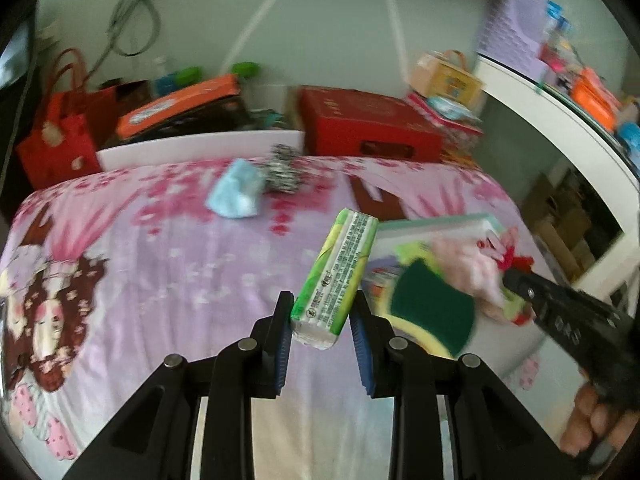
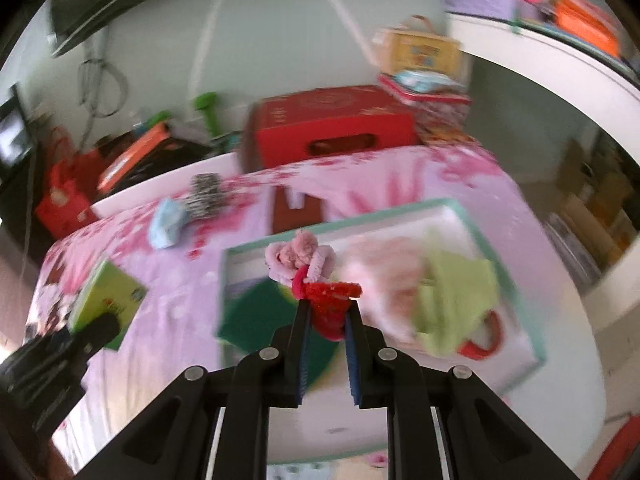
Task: Organize soft objects
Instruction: 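Carry the clip and tissue pack over the tray and open both grippers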
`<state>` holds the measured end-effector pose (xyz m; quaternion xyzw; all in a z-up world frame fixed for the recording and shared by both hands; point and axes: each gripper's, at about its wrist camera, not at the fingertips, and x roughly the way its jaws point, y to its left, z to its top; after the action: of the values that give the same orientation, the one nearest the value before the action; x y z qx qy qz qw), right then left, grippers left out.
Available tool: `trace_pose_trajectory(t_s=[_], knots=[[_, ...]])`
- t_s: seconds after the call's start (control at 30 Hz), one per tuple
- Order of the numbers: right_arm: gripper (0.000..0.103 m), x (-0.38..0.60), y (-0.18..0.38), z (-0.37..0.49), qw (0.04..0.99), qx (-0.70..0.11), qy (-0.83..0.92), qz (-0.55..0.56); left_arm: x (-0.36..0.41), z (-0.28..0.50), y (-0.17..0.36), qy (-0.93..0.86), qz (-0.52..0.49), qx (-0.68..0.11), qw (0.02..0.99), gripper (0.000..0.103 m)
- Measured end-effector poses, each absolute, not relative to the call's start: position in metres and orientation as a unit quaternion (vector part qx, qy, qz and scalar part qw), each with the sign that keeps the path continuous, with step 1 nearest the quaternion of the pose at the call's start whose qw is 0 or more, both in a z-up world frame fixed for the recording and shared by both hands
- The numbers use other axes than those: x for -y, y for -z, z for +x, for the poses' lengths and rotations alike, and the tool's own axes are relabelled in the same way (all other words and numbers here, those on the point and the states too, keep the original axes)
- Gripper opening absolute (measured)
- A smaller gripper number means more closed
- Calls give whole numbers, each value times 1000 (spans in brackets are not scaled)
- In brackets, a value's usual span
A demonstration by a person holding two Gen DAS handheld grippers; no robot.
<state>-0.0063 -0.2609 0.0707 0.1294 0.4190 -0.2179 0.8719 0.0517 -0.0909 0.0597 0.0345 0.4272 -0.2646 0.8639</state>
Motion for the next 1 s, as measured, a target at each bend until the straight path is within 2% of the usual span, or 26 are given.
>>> trace_pose_trajectory(t_s=[0.33, 0.73, 0.9, 1.0], knots=[[17, 312, -66, -38, 848, -419, 272, 176, 142, 17, -42, 338, 66, -459, 819, 29], [17, 308, -40, -30, 830, -470, 247, 170, 156, 9, -2, 331, 89, -528, 777, 30], [20, 308, -33, -29, 822, -484, 245, 173, 160, 3, 2, 342, 95, -533, 768, 31], [21, 309, -31, -28, 819, -489, 243, 175, 160, 2, 2, 343, 97, -535, 766, 35]])
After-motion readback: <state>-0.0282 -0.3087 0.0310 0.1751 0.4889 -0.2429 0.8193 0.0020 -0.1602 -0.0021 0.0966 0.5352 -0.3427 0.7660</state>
